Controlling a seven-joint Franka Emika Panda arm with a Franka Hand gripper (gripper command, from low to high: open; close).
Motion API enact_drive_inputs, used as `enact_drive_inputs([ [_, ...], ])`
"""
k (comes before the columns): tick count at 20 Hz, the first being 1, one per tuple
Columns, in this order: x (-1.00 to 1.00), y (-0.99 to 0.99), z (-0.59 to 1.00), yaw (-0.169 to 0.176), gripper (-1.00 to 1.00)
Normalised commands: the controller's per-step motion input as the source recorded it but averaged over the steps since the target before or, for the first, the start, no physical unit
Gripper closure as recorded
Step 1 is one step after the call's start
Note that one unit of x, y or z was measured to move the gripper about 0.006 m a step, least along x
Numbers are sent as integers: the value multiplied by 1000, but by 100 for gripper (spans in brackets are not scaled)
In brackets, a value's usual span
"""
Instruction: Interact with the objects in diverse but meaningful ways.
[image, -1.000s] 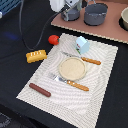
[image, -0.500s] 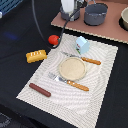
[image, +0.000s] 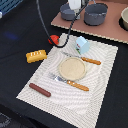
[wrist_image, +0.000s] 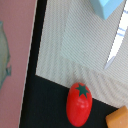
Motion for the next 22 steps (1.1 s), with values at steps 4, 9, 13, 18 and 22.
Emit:
enact_drive_inputs([
  [4,916,-349,418,0,-100],
  [9,906,-366,311,0,-100],
  [13,642,-345,5,57,-100],
  [18,499,-302,-35,115,-100],
  [22,502,-246,-94,129,-100],
])
